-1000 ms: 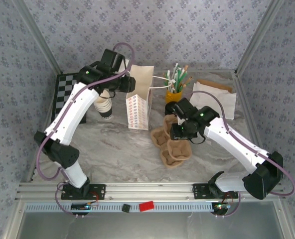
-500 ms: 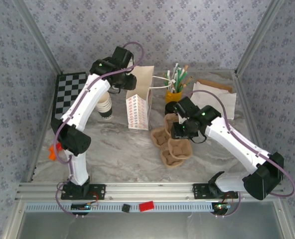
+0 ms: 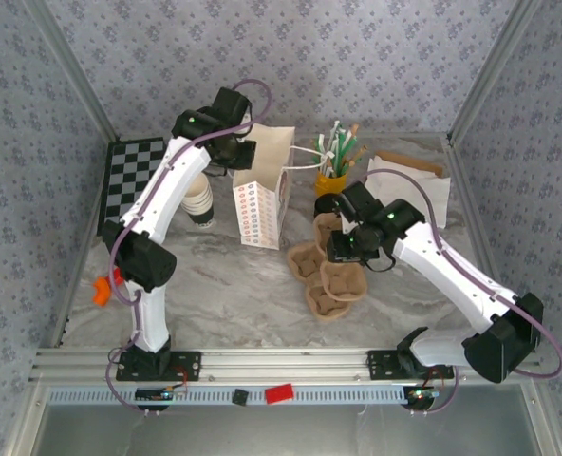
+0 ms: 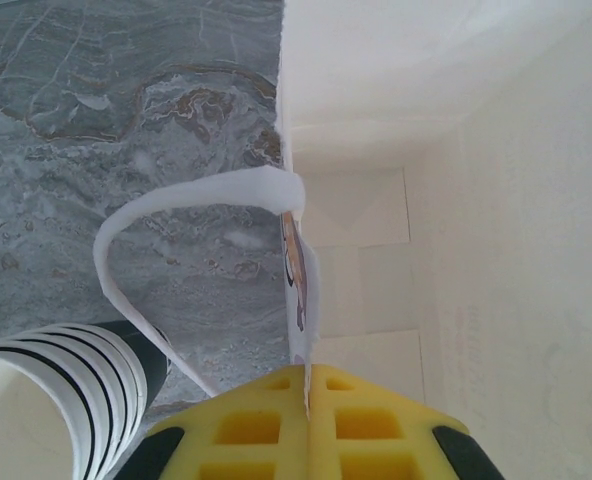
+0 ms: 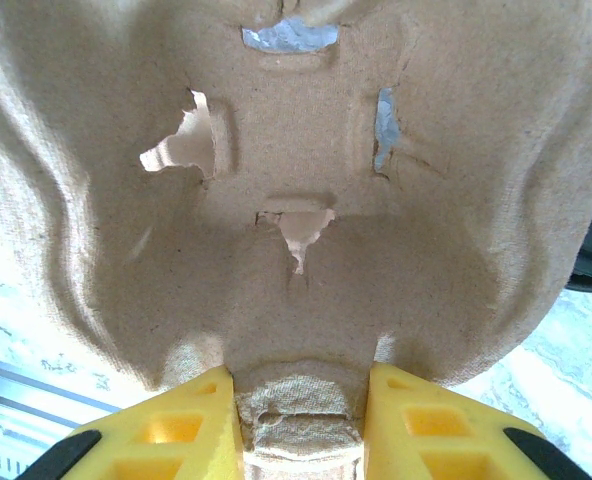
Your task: Pack the takeout coffee
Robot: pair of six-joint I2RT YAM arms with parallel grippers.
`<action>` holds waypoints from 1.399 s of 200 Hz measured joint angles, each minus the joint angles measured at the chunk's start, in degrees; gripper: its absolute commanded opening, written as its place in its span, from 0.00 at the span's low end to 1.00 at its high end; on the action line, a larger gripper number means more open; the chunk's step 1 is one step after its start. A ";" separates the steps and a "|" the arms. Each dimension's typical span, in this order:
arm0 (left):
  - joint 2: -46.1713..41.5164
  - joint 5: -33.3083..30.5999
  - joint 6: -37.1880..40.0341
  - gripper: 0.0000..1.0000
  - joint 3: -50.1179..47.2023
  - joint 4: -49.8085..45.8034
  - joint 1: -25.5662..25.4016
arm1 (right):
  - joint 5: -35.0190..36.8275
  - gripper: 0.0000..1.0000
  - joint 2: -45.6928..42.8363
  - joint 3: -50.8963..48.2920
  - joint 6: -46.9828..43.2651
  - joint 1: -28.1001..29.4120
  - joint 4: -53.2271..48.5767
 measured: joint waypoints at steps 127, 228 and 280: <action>-28.15 1.05 -7.91 0.00 -28.41 2.16 0.59 | 5.29 0.31 -1.46 8.63 1.05 0.63 -8.48; -41.22 -0.07 -18.21 0.00 -40.26 2.51 -5.03 | 8.44 0.30 0.04 23.89 3.08 1.46 -15.26; -41.22 -0.92 -22.14 0.00 -43.93 4.59 -7.69 | 9.14 0.30 4.48 33.81 4.04 1.73 -18.12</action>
